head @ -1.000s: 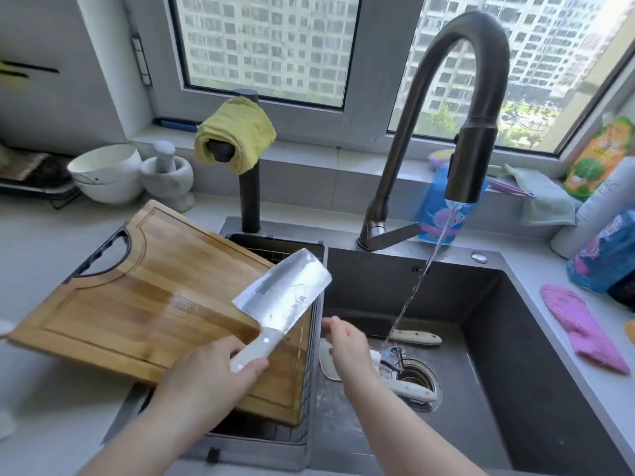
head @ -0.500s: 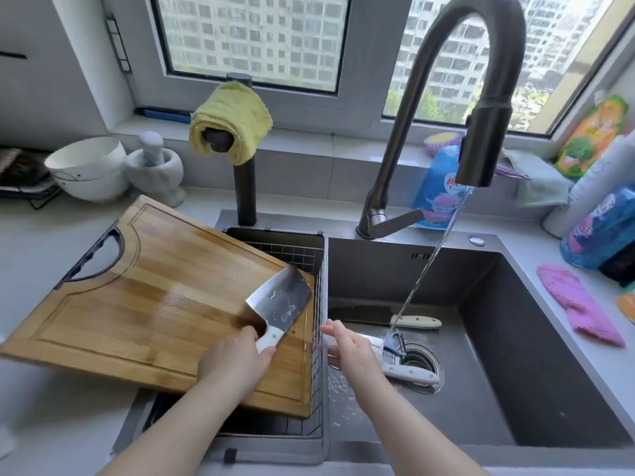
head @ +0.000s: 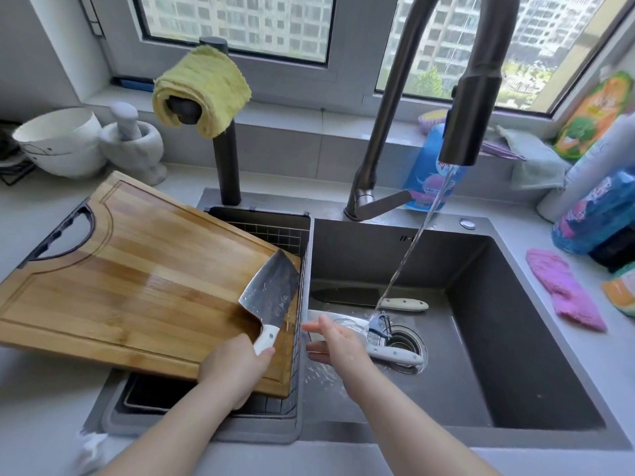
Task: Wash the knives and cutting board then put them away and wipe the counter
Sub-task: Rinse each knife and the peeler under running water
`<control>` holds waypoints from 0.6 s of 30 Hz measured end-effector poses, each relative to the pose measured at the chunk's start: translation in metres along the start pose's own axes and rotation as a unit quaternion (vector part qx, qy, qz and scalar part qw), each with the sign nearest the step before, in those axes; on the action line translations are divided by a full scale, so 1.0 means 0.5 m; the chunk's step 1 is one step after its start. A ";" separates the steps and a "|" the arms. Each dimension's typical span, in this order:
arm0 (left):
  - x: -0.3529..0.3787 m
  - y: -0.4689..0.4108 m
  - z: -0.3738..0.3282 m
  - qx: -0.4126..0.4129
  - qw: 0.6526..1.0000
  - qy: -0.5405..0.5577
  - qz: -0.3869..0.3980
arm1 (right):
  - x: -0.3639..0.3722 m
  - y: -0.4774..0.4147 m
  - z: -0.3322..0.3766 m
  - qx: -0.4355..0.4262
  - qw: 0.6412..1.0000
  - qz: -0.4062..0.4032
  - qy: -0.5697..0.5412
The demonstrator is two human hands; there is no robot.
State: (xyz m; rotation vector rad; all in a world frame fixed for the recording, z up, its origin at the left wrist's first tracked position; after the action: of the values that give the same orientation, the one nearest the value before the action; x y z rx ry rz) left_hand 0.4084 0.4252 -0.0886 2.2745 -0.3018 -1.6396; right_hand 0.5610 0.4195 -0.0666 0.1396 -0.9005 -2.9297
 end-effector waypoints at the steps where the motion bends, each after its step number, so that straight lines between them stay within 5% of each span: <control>1: -0.001 0.002 0.005 -0.008 1.000 0.006 -0.011 | -0.001 0.000 -0.004 0.003 1.000 0.006 0.003; 8: 0.007 -0.012 -0.007 -0.030 0.996 0.062 -0.055 | 0.012 -0.005 -0.006 -0.003 0.999 0.035 0.040; 18: 0.035 -0.039 -0.054 0.043 0.996 -0.053 0.059 | -0.027 -0.027 -0.014 0.037 0.999 0.030 0.001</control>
State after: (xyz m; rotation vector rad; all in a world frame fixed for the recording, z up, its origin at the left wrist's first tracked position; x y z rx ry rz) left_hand 0.4395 0.4408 -0.1037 2.1876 -0.5311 -1.7211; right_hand 0.5746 0.4280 -0.0792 0.1164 -0.9954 -2.8428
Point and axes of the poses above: each hand's wrist, its own y-axis away from the middle knuckle, its own x-axis out of the palm, z = x × y, the point moved 4 cm from there along -y, towards the middle knuckle, and after that the axes turned 7 degrees about x, right-handed, at the moved point
